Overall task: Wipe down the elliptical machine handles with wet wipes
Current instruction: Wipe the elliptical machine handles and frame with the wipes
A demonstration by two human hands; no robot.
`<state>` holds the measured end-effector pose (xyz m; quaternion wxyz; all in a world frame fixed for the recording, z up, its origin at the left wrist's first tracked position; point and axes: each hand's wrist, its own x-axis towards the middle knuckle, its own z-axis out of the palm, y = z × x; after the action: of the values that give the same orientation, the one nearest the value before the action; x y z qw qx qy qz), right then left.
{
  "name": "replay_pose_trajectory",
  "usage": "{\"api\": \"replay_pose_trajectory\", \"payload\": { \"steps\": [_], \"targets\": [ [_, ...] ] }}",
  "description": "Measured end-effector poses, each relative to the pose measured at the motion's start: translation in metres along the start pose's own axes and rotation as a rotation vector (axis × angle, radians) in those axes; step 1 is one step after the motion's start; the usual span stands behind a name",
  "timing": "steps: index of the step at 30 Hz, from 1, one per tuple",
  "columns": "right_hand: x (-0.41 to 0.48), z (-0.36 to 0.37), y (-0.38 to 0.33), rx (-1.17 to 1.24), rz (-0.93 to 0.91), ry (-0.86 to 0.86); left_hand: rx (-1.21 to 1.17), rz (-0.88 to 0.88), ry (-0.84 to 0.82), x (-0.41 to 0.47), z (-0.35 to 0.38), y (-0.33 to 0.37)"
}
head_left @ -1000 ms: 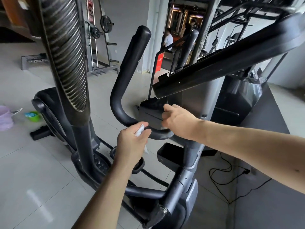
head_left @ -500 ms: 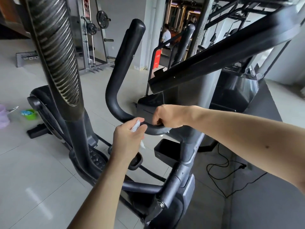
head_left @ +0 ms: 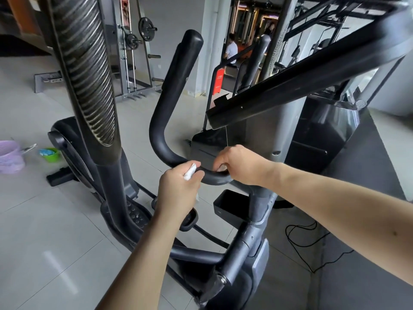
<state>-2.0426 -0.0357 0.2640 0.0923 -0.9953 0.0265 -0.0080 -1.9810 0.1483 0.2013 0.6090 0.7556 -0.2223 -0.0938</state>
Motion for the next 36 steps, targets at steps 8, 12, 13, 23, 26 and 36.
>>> {"api": "replay_pose_trajectory", "payload": {
  "steps": [8, 12, 13, 23, 26, 36],
  "targets": [
    [-0.061, -0.005, 0.008, 0.177, 0.181, 0.151, 0.287, 0.123, -0.036, -0.007, 0.014, 0.018],
    [-0.083, -0.015, 0.005, 0.254, 0.354, 0.336, 0.281, 0.137, -0.047, -0.005, 0.016, 0.018],
    [-0.081, -0.018, 0.003, 0.275, 0.371, 0.364, 0.269, 0.138, -0.051, -0.005, 0.016, 0.019],
    [-0.045, 0.031, -0.004, 0.317, 0.327, 0.527, 0.194, 0.049, -0.075, -0.007, 0.015, 0.018],
    [-0.047, 0.047, -0.011, 0.206, 0.309, 0.686, 0.181, 0.033, -0.07, -0.007, 0.014, 0.017],
    [-0.047, 0.067, -0.011, 0.143, 0.141, 0.651, 0.19, 0.039, -0.048, -0.008, 0.013, 0.014]
  ]
}}
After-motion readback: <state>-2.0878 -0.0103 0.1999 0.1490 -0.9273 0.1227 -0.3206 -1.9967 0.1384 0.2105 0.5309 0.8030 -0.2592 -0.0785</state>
